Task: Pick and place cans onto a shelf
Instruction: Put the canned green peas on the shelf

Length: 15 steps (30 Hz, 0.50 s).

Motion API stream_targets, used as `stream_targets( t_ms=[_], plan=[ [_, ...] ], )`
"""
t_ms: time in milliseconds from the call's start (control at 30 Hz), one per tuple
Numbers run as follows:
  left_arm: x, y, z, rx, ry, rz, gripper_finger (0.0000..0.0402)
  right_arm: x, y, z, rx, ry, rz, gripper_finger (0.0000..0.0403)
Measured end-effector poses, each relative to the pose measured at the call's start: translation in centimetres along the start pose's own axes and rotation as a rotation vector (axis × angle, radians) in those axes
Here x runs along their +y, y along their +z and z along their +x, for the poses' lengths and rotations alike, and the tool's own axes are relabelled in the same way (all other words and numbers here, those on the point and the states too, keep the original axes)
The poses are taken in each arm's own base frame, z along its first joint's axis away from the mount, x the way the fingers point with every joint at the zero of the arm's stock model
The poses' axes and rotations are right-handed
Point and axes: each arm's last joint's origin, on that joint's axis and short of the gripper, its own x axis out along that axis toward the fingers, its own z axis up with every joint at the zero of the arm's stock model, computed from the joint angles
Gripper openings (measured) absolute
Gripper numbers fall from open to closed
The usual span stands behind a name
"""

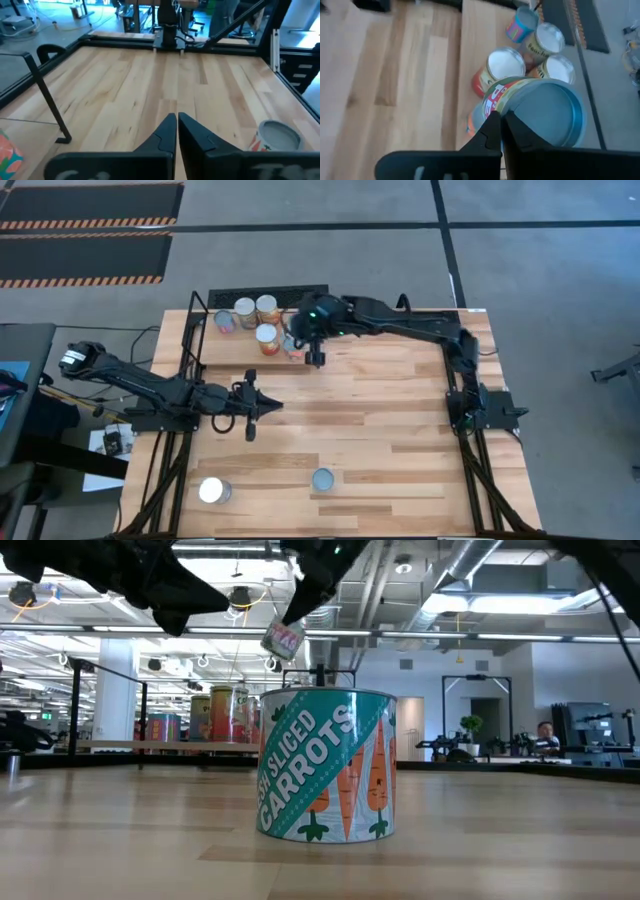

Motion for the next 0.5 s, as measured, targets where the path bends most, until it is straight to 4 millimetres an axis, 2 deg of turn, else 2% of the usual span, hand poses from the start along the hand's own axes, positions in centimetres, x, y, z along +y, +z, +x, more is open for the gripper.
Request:
stream_targets(
  t_ms=[100,267,400,500],
  plan=[
    [0.2,-0.2,-0.2,0.024,0.043,-0.012,0.0001,0.0,-0.2,1.5,0.03,0.009,-0.041,0.0009],
    [0.3,-0.6,-0.2,0.056,0.078,-0.009,0.0,1.3,0.4,1.1,0.005,0.074,-0.07,0.0007],
    [0.4,-0.3,-0.7,0.044,0.072,-0.009,0.0,3.6,0.3,0.9,0.057,0.164,-0.067,0.0007],
    [0.6,-0.3,-1.2,0.057,0.08,-0.011,0.0,6.2,0.3,1.4,0.055,0.228,-0.092,0.0006]
  ],
)
